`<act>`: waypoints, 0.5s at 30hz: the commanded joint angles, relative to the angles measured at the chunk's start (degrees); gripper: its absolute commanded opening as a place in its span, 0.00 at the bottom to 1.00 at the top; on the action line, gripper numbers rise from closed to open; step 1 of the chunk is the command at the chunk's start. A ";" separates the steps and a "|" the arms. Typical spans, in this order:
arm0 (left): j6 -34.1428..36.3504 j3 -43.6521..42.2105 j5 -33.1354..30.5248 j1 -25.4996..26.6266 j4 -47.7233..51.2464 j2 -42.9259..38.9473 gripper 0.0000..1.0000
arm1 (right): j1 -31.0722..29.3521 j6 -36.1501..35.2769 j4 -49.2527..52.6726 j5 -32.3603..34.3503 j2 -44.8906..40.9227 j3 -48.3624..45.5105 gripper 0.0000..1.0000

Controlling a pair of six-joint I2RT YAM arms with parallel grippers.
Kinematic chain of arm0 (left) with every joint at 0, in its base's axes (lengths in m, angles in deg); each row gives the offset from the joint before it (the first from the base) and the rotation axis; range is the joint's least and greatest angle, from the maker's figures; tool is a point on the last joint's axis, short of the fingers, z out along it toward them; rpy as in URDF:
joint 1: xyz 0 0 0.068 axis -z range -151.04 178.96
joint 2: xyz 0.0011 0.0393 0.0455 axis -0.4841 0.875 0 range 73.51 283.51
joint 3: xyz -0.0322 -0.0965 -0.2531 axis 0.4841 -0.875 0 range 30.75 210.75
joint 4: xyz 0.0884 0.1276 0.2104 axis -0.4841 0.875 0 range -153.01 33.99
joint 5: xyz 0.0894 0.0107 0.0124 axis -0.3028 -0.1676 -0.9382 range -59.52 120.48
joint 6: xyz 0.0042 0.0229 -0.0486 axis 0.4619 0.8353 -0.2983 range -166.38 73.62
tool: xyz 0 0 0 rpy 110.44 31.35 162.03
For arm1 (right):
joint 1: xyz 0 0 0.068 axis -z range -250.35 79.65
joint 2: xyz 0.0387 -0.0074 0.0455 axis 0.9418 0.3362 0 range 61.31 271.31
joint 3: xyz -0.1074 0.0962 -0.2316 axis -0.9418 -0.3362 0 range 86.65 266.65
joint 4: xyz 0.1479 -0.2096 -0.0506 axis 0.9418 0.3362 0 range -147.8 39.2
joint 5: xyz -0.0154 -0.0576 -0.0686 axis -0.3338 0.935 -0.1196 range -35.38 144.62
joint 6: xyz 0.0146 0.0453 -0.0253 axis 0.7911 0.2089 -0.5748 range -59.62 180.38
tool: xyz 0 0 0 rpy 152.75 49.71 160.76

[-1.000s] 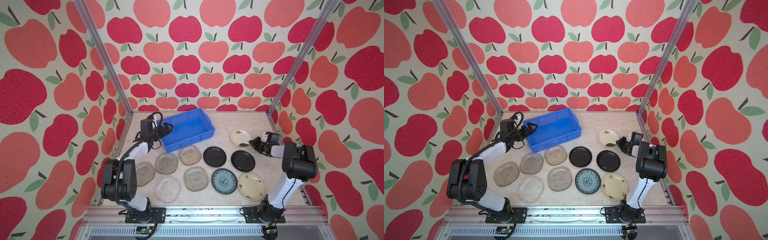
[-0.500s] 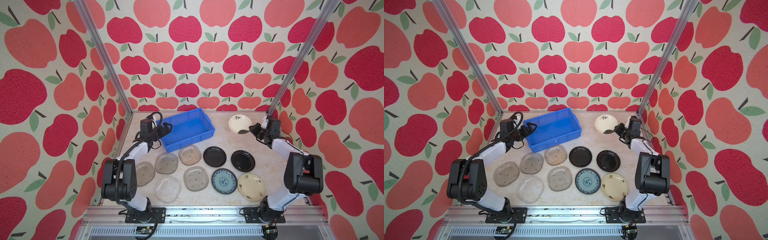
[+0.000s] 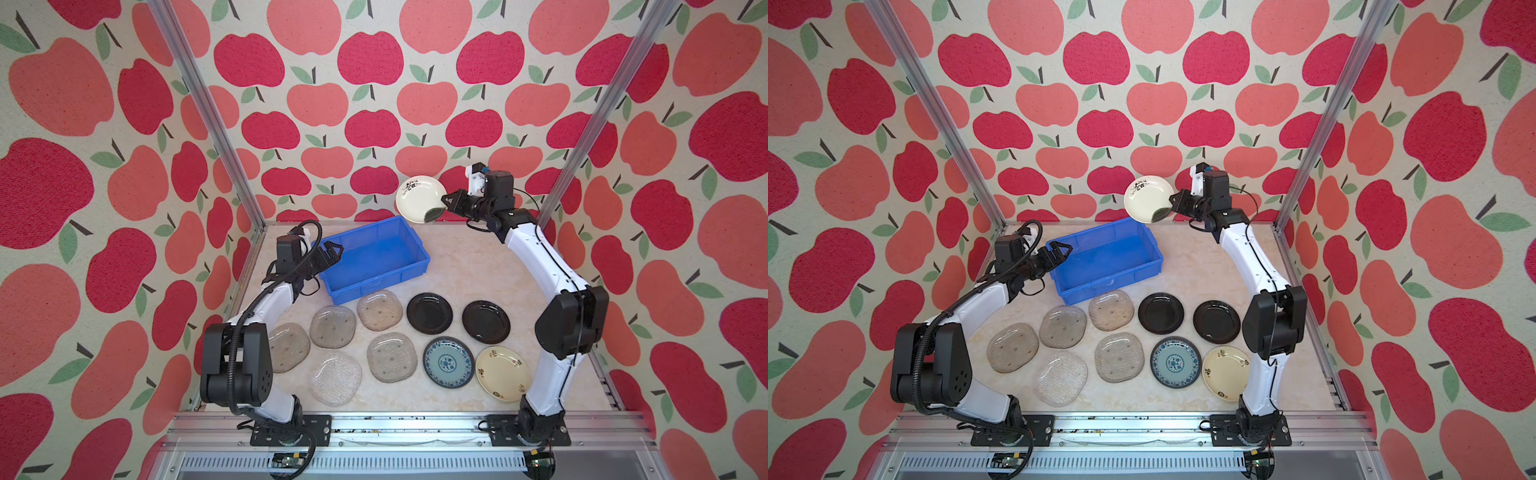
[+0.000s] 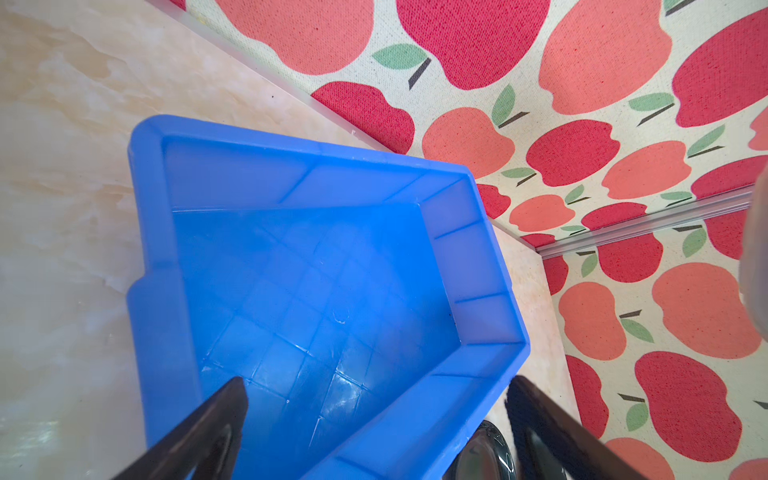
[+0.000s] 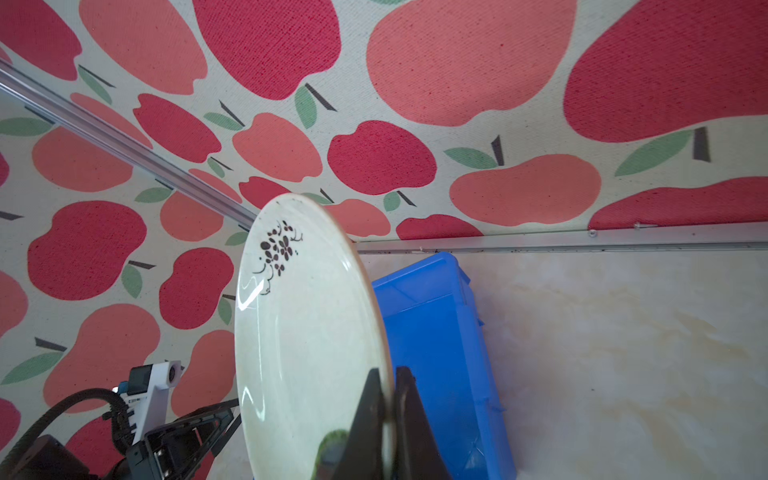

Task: Place the plates into the plastic bin on the countertop
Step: 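Lift the cream plate with the right gripper and carry it over the blue bin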

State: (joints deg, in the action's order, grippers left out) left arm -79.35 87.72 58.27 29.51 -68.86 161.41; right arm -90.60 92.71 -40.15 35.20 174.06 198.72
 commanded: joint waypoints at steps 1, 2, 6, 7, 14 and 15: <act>0.33 0.71 1.86 -0.97 -0.62 -1.91 0.99 | -3.48 -1.40 9.08 -2.63 6.42 8.00 0.00; 0.21 0.52 1.99 -1.15 -0.82 -2.01 0.99 | -4.48 -1.25 9.50 -2.61 8.34 10.03 0.00; -0.30 -0.47 1.99 -1.76 -1.19 -2.58 0.99 | -7.94 0.00 10.74 -3.45 17.18 18.43 0.00; -0.26 -0.67 1.96 -1.99 -1.02 -2.72 0.99 | -8.81 0.09 11.44 -3.43 19.45 20.66 0.00; 1.49 -1.42 1.34 -3.62 1.50 -4.53 0.99 | -12.80 0.71 16.13 -4.35 32.95 34.02 0.00; 1.82 -1.47 1.18 -3.75 1.92 -4.78 0.99 | -13.15 0.50 16.53 -4.14 33.98 35.29 0.00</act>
State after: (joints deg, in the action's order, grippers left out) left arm -79.33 86.85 59.47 26.39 -68.20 158.72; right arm -103.04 92.80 -26.46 32.40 206.15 229.69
